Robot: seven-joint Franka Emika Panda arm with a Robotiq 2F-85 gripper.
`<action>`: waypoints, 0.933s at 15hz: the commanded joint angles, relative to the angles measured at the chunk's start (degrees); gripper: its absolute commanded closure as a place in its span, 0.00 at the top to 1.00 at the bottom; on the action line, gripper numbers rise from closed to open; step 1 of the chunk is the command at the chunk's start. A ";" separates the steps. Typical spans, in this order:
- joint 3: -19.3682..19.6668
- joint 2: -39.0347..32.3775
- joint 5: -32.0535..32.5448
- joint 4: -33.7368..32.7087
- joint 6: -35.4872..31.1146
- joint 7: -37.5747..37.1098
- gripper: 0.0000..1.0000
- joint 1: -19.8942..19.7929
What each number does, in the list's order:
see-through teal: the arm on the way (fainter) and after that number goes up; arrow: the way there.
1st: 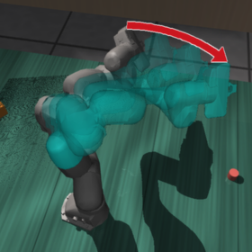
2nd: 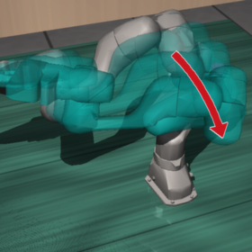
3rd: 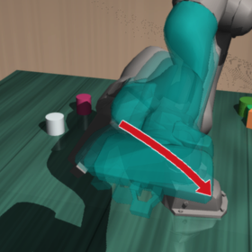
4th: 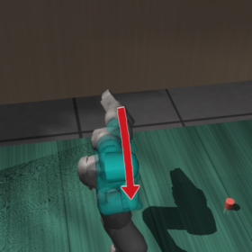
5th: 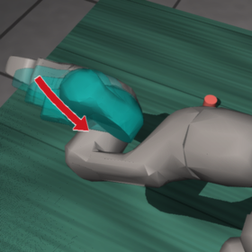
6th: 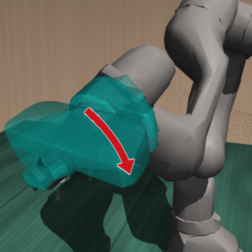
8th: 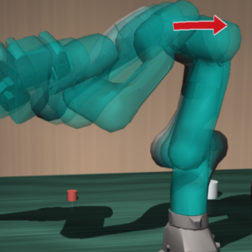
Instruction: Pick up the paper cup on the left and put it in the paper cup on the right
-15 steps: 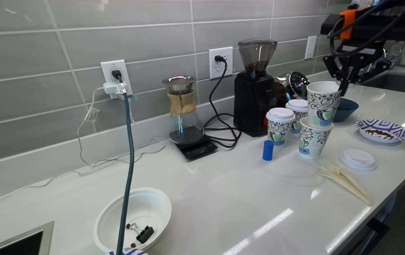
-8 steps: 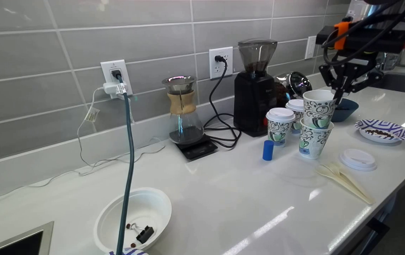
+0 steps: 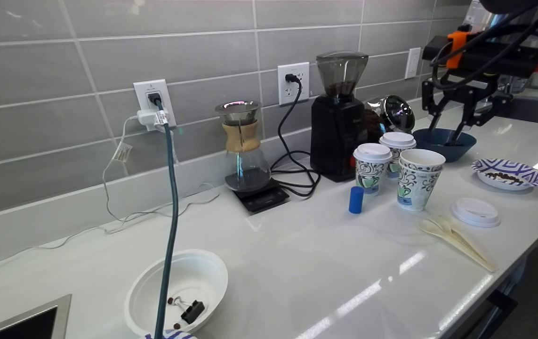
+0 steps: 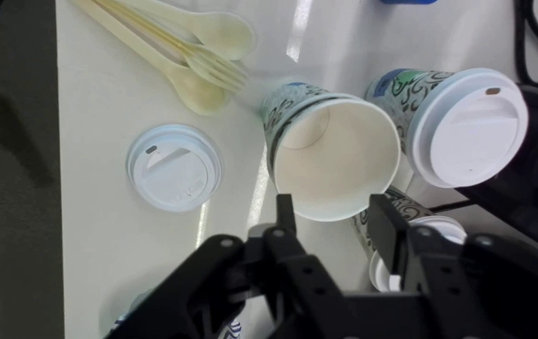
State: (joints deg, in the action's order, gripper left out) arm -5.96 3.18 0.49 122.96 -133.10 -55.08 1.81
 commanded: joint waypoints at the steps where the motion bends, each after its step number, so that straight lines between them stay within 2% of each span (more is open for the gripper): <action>1: 0.11 5.78 -7.08 3.07 1.36 12.09 0.76 2.01; 4: -0.06 12.15 -5.56 7.06 4.73 20.79 0.98 2.66; 6: 0.62 15.65 -4.24 9.93 5.72 27.67 1.00 2.18; 8: 1.64 20.63 -6.53 14.03 4.95 36.12 1.00 2.62; 14: 3.23 38.33 -4.31 20.20 11.27 53.25 1.00 3.86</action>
State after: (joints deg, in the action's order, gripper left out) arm -3.96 31.12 -4.38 139.13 -125.00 -8.86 4.33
